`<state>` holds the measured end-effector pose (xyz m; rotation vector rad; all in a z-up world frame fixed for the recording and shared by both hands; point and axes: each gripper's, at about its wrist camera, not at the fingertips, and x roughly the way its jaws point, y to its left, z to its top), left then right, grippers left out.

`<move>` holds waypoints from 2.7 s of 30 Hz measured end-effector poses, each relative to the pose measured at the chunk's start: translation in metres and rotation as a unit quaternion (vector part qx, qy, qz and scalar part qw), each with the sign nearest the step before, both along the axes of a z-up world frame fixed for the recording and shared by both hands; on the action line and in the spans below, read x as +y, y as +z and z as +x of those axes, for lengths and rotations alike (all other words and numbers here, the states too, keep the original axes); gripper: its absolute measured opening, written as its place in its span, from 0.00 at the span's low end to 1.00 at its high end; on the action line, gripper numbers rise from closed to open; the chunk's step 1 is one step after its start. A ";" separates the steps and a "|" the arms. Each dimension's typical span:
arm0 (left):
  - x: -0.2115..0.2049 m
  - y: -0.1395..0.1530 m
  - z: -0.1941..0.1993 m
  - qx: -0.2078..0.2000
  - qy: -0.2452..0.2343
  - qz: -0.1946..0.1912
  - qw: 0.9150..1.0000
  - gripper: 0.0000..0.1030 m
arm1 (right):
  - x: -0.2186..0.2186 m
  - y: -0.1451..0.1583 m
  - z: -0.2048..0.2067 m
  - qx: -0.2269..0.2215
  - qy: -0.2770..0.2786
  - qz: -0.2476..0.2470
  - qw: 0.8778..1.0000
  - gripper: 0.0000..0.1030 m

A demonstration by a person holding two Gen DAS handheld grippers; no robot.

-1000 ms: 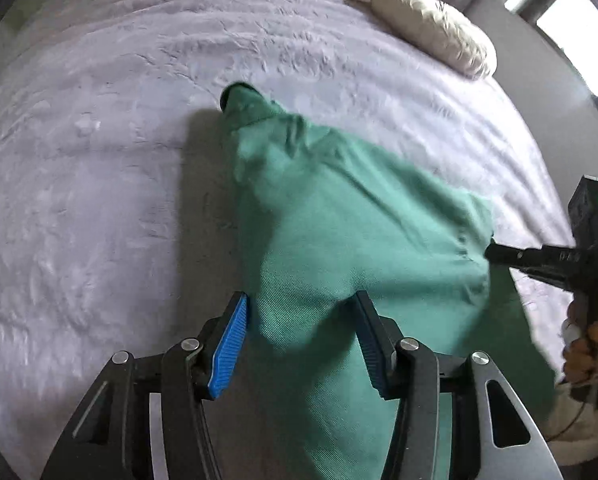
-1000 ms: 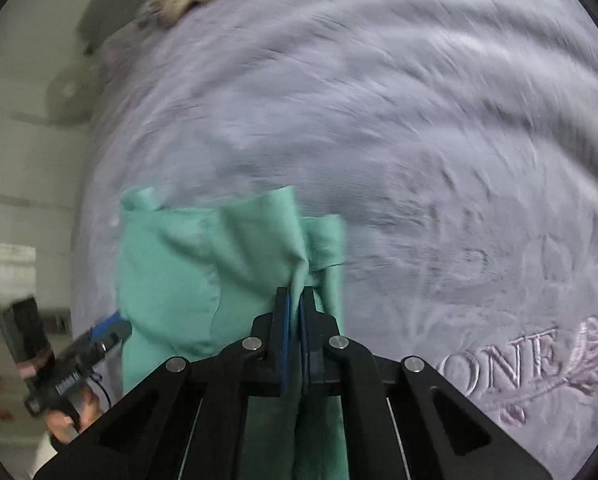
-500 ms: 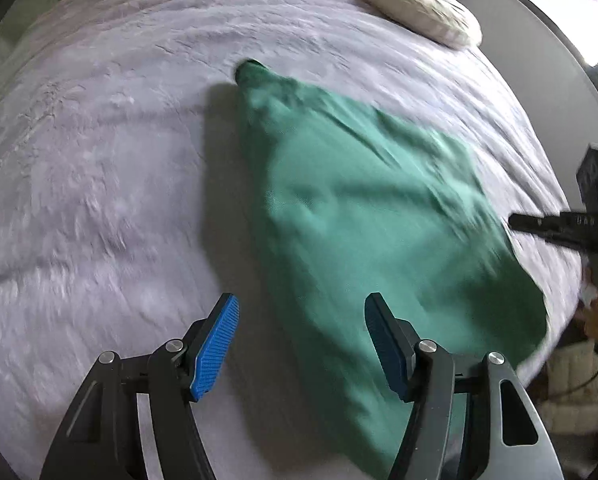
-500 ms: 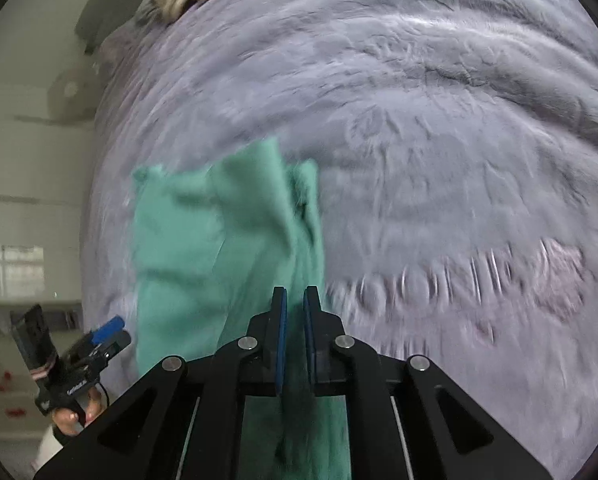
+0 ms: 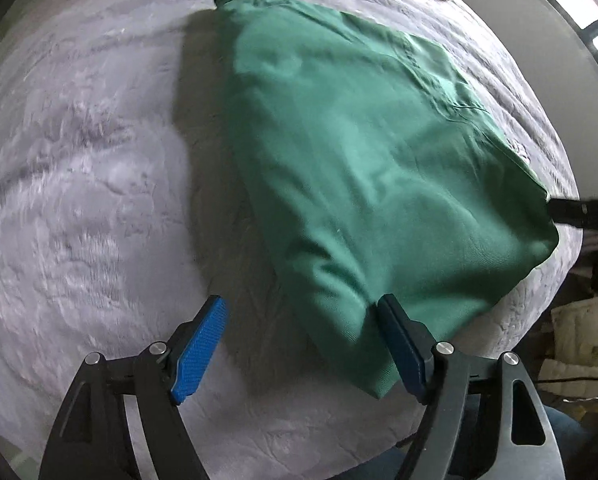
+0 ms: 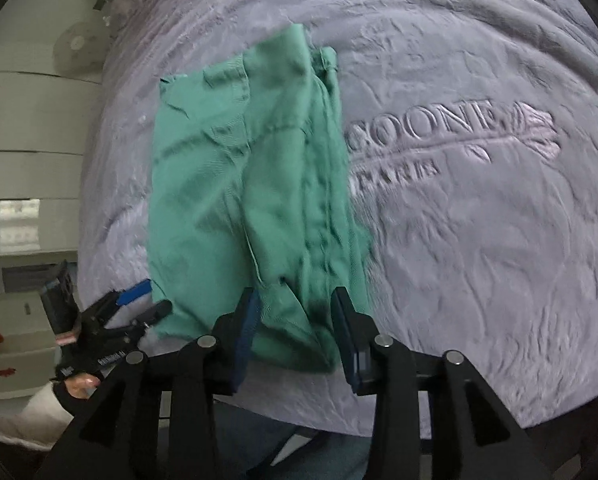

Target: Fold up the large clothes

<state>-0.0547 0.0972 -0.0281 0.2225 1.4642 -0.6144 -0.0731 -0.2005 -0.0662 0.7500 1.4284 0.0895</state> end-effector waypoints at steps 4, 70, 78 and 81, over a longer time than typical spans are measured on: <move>0.001 -0.002 -0.002 0.000 0.002 0.002 1.000 0.77 | 0.013 0.000 -0.007 -0.001 0.017 -0.010 1.000 0.27; -0.005 0.012 0.026 -0.028 0.066 0.079 0.994 1.00 | 0.018 0.018 0.030 0.001 -0.001 -0.123 0.992 0.56; -0.001 0.008 0.030 -0.019 0.083 0.091 0.992 1.00 | 0.016 -0.020 0.040 0.058 0.011 -0.184 0.981 0.60; 0.002 0.006 0.031 -0.014 0.085 0.093 0.992 1.00 | 0.008 -0.025 0.039 0.067 -0.001 -0.171 0.983 0.62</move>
